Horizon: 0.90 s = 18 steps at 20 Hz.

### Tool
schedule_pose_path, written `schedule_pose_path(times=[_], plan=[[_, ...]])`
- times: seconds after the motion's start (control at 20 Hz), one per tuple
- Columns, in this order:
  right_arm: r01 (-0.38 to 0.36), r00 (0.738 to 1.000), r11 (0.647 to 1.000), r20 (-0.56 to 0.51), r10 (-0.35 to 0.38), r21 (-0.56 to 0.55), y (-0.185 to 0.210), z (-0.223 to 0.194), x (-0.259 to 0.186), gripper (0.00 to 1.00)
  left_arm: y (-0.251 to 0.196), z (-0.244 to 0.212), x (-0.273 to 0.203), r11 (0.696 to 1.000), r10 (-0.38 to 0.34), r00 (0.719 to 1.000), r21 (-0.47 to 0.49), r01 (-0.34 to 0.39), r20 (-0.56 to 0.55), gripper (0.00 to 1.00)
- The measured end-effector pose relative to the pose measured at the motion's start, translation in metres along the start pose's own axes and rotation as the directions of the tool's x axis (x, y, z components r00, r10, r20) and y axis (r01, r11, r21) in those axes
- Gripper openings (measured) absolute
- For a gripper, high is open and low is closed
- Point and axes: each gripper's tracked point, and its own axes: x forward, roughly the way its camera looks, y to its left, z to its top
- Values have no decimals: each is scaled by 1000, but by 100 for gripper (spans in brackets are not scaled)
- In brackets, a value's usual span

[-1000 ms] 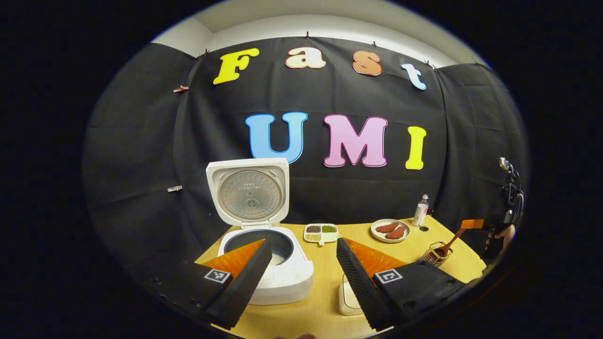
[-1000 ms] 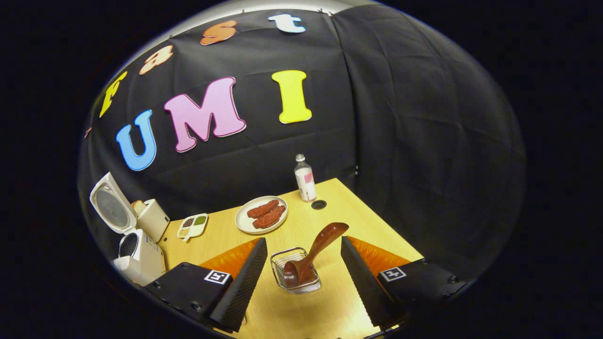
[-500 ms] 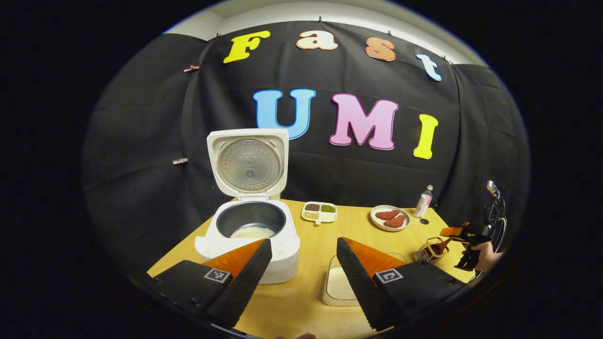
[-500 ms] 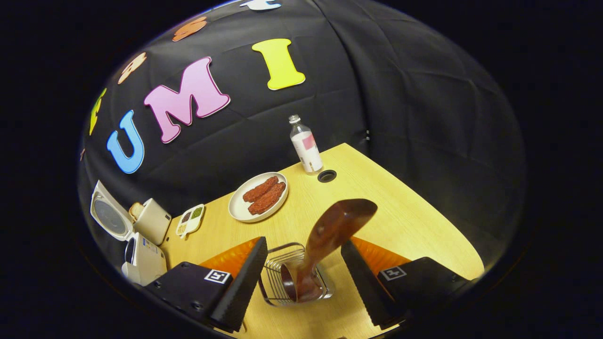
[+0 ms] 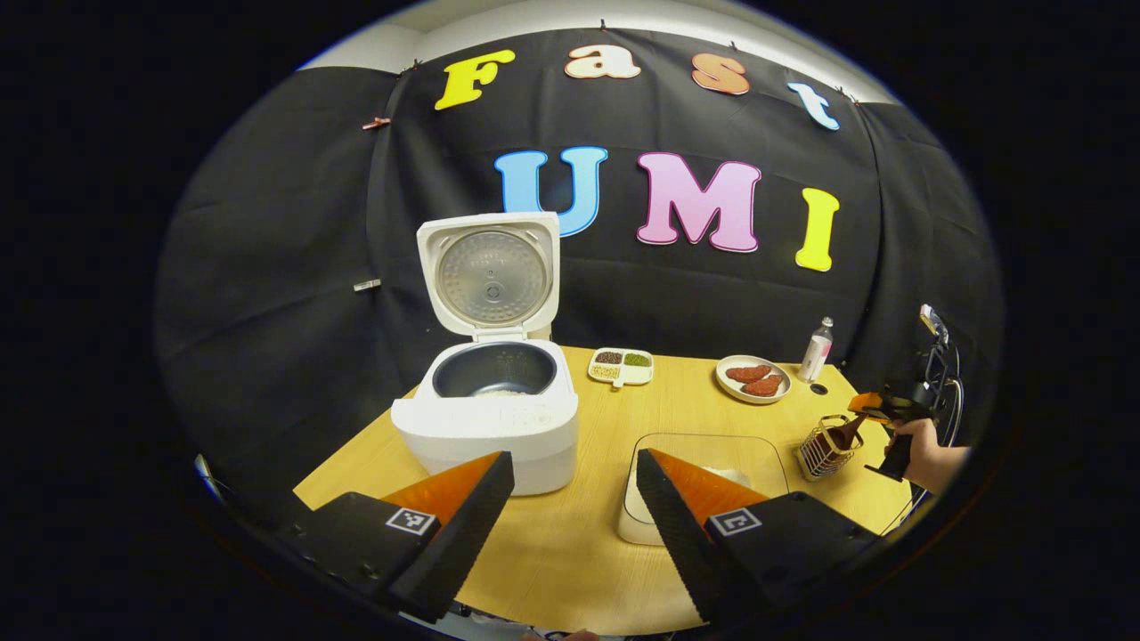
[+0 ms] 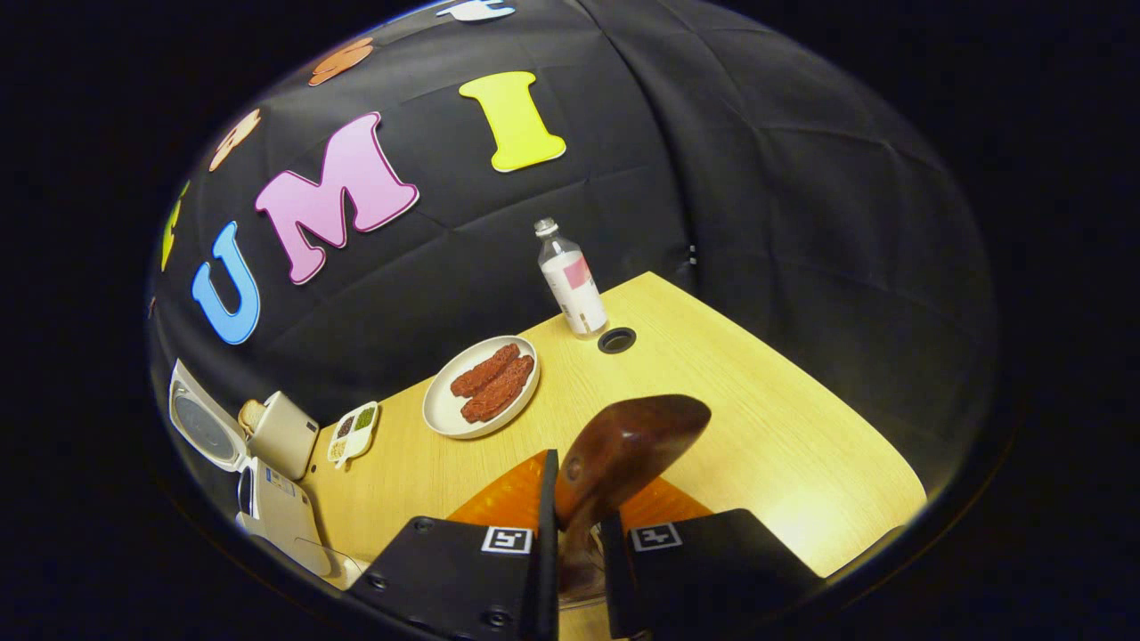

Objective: Close the left gripper, press the button to open the rice cooker; take a wooden spoon from the chopstick holder with the right hand, scoop a spoonful of rice and pour it into the rice cooker, then put the wooden spoon back into the chopstick holder.

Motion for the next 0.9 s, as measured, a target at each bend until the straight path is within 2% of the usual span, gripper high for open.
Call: schedule_pose_path(times=[0.05,0.1,0.2,0.35,0.65,0.75,0.8,0.85,0.9], plan=[[-10,1000,1000,0,10,5,5,-2,-2,26,-1,-4,0,1000,-2,1000,-20,2,-7,95],[-15,1000,1000,6,15,2,4,4,-16,20,-3,-9,0,999,-8,1000,-44,7,-16,96],[-31,999,1000,22,31,-6,11,8,-18,24,-4,-14,3,996,-18,999,-90,15,-31,96],[-49,997,998,63,51,-25,24,30,-39,21,0,-6,7,993,-21,1000,-113,19,-12,96],[-126,977,989,162,136,-72,82,82,-99,20,19,19,10,996,-54,998,-65,56,39,96],[-185,965,979,174,198,-87,113,84,-122,21,32,28,5,999,-42,997,-19,43,70,96],[-216,958,971,168,230,-99,129,79,-132,16,33,35,-1,999,-51,994,13,50,93,96],[-243,953,963,158,259,-115,144,72,-140,20,35,39,-5,997,-64,992,40,60,111,96],[-260,950,957,143,278,-131,158,63,-146,20,35,41,-8,995,-82,989,59,75,122,95]])
